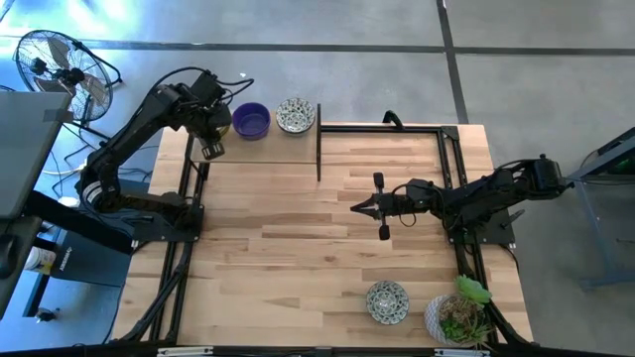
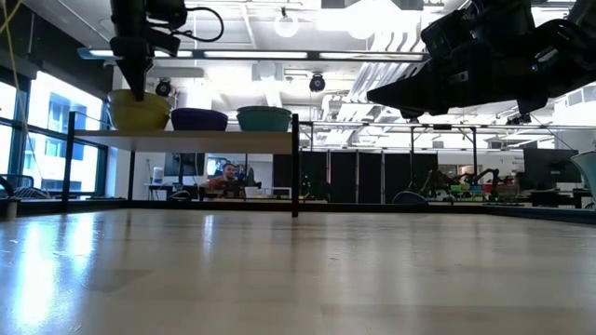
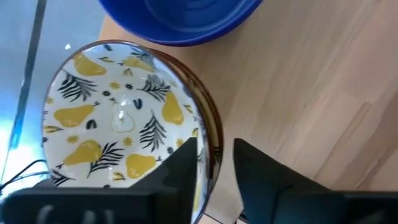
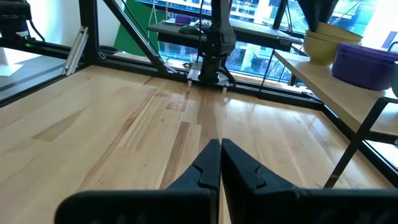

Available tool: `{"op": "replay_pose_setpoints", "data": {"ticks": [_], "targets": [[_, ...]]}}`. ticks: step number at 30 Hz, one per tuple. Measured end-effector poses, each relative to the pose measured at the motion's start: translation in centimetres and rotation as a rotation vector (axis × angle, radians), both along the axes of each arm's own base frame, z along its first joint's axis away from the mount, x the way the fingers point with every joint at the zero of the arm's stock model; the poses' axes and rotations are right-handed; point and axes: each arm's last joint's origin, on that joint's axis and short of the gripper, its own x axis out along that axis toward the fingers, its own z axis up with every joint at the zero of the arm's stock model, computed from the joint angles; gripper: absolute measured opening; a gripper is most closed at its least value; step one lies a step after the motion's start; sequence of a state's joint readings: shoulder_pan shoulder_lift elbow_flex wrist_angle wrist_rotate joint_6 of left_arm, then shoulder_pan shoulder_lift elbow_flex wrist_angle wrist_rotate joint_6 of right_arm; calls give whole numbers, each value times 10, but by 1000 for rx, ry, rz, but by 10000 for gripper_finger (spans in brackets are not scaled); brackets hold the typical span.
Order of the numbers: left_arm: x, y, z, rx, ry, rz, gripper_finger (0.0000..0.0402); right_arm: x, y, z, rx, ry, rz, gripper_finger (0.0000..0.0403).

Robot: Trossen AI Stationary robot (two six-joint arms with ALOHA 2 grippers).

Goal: Pick & Place Mini bowls
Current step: Stack the blue and white patterned bowl on the blue and white patterned bowl on the shelf

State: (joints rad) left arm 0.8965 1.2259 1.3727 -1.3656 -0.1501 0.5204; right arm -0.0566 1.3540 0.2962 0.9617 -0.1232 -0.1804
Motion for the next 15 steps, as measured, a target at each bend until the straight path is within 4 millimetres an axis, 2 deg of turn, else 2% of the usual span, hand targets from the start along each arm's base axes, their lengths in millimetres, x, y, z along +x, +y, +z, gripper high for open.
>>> {"op": "replay_pose_setpoints", "data": {"ticks": [7, 15], "targets": [[-5, -6, 4, 0, -7, -27, 160, 0, 0, 0, 0, 0, 0, 1], [-12, -17, 15, 64, -77, -59, 171, 0, 0, 0, 0, 0, 0, 1]]}}
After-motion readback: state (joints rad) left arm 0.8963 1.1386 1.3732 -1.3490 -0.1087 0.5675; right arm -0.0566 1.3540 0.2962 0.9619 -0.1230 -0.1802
